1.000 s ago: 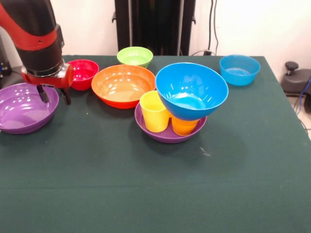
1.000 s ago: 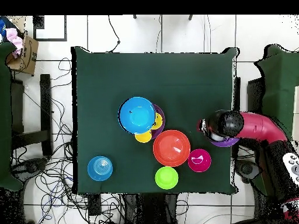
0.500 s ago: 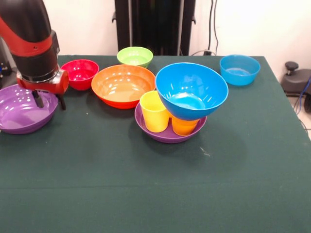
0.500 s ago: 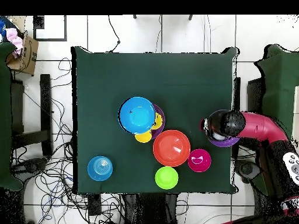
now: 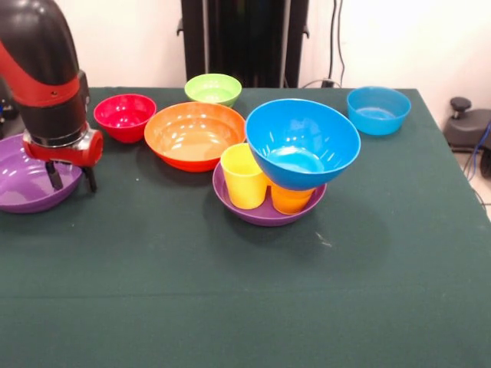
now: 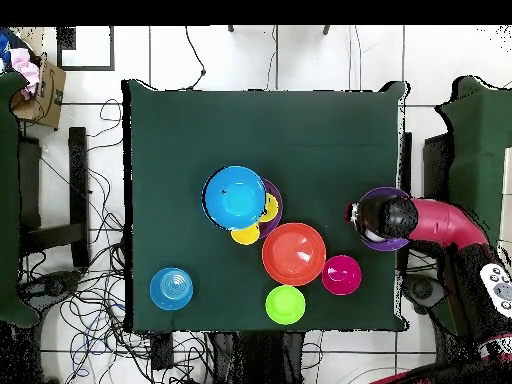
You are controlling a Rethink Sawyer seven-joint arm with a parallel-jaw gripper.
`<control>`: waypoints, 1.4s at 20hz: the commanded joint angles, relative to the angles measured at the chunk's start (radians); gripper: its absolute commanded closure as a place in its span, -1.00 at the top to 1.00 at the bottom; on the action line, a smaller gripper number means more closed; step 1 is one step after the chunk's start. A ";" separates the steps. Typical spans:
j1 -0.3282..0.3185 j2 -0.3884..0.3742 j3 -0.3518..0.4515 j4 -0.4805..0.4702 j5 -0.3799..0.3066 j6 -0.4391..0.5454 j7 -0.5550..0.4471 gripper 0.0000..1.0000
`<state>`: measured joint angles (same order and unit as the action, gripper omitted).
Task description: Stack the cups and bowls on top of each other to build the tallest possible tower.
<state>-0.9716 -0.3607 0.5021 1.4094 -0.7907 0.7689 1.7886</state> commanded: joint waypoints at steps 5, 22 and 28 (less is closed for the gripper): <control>0.007 0.145 -0.017 -0.072 -0.148 -0.179 -0.178 1.00; 0.032 0.144 -0.045 -0.063 -0.166 -0.207 -0.117 -1.00; 0.052 0.031 -0.040 0.046 -0.111 -0.189 -0.052 -1.00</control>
<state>-0.9747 -0.3688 0.4979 1.3873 -0.8142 0.7164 1.7888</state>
